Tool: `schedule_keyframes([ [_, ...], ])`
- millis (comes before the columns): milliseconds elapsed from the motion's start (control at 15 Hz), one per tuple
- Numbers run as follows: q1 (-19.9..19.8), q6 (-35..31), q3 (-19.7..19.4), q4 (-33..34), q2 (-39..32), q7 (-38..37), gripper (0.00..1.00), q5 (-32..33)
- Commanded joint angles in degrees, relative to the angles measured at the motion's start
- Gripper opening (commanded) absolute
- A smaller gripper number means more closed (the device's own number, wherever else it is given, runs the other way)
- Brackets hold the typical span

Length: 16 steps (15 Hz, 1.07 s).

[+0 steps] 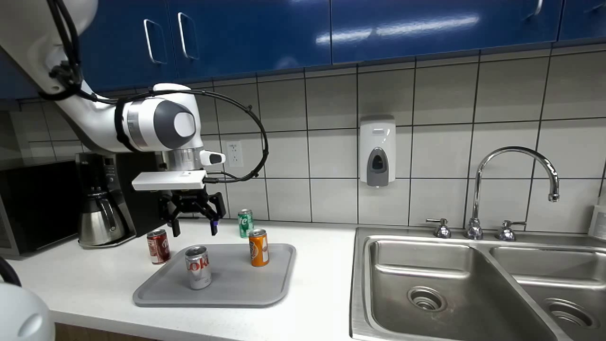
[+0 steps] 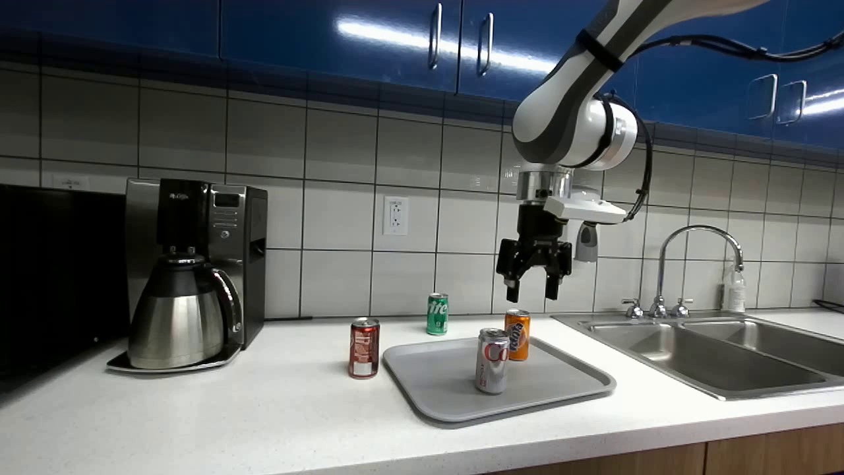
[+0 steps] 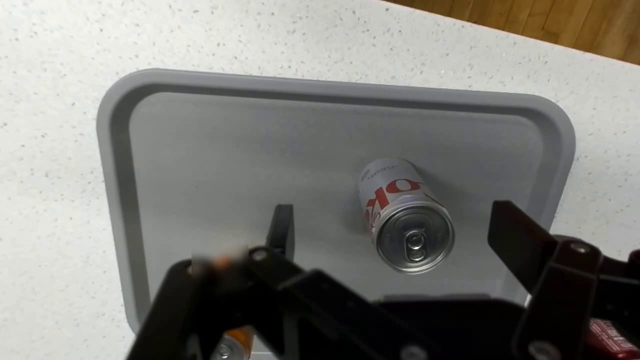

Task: Remove the silver and orange cans from the tray.

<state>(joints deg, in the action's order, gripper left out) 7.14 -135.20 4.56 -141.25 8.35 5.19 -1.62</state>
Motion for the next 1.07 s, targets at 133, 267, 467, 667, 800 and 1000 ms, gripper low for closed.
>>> schedule_keyframes([
  [133,0.0,-0.9,0.9,0.4,-2.0,-0.9,1.0,0.8],
  [267,0.2,-1.5,1.3,0.7,-3.5,-1.1,1.0,0.8],
  [467,0.5,-3.0,1.9,1.5,-6.1,-1.9,1.0,1.4],
  [667,0.5,-3.7,2.3,2.3,-8.3,-2.6,1.0,2.3],
  [800,0.5,-4.1,2.4,2.9,-10.2,-3.3,1.0,3.5],
  [1000,0.7,-4.7,2.3,4.1,-12.7,-4.0,1.0,4.7],
])
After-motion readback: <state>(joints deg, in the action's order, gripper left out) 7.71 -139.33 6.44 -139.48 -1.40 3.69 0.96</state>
